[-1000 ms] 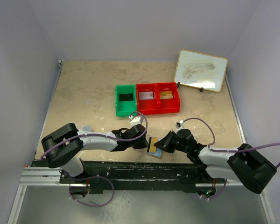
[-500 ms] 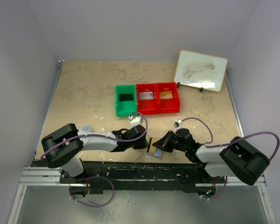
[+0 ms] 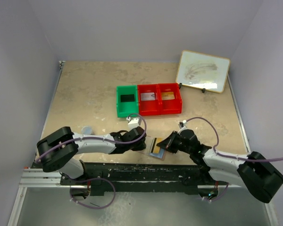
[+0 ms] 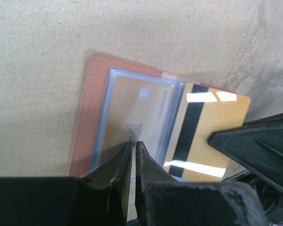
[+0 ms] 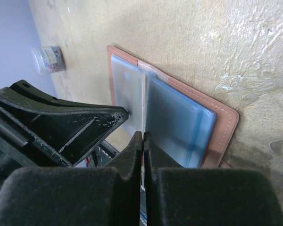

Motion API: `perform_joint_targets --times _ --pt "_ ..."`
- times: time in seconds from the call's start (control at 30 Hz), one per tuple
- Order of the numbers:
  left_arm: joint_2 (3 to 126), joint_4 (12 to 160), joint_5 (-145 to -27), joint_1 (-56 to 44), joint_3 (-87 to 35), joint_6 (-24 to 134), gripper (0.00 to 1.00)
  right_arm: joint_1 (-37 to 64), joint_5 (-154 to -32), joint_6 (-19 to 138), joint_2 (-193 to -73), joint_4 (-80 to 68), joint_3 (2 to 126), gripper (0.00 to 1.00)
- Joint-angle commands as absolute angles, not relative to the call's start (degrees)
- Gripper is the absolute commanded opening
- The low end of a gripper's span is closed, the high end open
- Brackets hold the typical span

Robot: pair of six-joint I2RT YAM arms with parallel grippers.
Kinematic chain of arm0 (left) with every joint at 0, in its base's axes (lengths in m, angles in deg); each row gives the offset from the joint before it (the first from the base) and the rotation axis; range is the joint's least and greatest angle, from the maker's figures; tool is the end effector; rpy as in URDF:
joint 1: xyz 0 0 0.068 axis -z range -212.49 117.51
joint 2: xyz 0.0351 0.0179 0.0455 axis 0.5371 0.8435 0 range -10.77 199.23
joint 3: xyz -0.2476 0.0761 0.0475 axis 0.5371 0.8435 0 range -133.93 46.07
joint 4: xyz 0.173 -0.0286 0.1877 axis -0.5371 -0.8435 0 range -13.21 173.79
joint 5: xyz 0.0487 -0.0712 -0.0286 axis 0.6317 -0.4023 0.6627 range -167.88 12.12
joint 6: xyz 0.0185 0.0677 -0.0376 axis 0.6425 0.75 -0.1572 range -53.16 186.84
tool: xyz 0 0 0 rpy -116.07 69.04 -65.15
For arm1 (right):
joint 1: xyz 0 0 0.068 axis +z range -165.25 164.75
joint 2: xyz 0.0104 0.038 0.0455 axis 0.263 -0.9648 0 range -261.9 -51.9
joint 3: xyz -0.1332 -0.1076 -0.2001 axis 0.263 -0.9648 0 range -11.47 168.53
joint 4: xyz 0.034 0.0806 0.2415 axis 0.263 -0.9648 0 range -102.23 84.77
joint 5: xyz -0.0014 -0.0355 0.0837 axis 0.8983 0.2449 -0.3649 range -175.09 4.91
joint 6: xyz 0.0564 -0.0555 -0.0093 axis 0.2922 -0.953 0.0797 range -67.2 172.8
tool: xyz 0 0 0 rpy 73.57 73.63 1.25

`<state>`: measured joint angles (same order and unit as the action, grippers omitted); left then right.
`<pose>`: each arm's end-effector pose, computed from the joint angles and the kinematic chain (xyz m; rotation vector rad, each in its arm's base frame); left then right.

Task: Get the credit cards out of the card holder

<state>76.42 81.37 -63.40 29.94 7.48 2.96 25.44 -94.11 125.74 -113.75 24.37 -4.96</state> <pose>0.1539 -0.2576 0.1178 -0.1462 2.5374 -0.6561 0.1549 0.1475 0.1127 0.5335 2.2579 1.3181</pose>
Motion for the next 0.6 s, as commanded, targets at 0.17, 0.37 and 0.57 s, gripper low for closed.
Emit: perform_joint_targets --times 0.17,0.37,0.57 --pt "69.47 76.72 -57.06 30.07 8.80 3.89 0.09 25.18 -90.72 120.86 -106.72 19.55 -4.90 0.00" --pt "63.32 66.19 -46.59 30.02 7.23 4.33 0.22 25.27 -90.18 112.66 -102.02 33.02 -6.27 0.00" --pt "56.32 55.00 -38.37 28.42 4.57 5.89 0.58 25.33 -92.89 100.63 -97.13 35.37 -4.35 0.00"
